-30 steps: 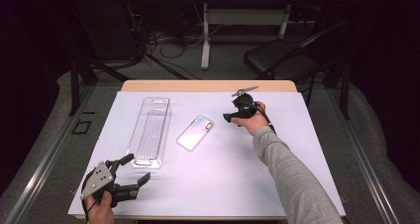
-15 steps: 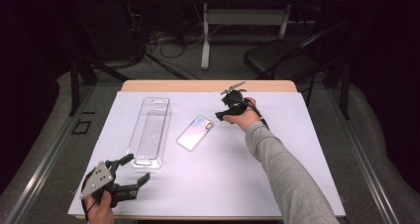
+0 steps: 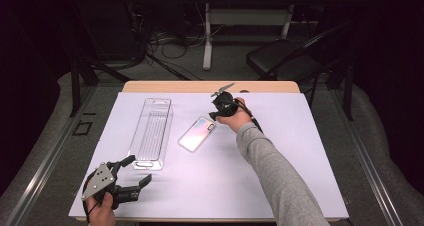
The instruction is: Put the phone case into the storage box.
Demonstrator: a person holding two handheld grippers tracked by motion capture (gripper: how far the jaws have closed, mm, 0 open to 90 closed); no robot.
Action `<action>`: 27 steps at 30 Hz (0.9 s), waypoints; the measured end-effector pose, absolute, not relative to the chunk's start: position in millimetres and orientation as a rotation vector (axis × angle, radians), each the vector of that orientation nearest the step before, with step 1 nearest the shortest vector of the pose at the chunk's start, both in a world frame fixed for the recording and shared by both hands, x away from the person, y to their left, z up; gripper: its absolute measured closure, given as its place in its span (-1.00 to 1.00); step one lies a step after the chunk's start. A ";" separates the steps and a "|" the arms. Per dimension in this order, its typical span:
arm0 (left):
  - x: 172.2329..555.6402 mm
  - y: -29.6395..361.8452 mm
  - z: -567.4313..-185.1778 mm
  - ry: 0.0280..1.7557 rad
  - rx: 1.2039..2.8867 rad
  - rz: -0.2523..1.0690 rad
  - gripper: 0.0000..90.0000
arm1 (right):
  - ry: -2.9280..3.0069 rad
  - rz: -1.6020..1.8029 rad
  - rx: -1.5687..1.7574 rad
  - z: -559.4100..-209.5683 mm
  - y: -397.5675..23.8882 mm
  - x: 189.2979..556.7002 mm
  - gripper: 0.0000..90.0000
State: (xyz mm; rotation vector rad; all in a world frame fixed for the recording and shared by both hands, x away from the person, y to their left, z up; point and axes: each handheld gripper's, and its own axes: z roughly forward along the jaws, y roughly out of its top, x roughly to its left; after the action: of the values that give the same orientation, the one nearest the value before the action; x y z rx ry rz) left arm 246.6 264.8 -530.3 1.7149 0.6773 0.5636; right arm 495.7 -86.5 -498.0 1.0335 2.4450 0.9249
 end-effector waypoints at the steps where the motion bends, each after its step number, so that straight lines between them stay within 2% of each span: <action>1: 246.5 264.8 -530.3 0.676 1.715 0.563 -0.65 | 2.450 0.937 1.020 -499.9 -84.9 495.9 0.24; 13: 247.5 264.0 -531.4 0.684 1.714 0.555 -0.65 | 2.527 0.932 0.870 -515.0 -71.5 495.3 0.23; 27: 248.1 263.9 -532.3 0.690 1.714 0.546 -0.65 | 2.523 0.899 0.998 -519.1 -61.7 498.0 0.28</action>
State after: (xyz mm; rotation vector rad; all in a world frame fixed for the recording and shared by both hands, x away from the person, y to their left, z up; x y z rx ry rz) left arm 248.1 263.9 -532.3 1.7135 0.6895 0.5463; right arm 498.0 -61.7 -519.1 0.9985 2.5226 0.8988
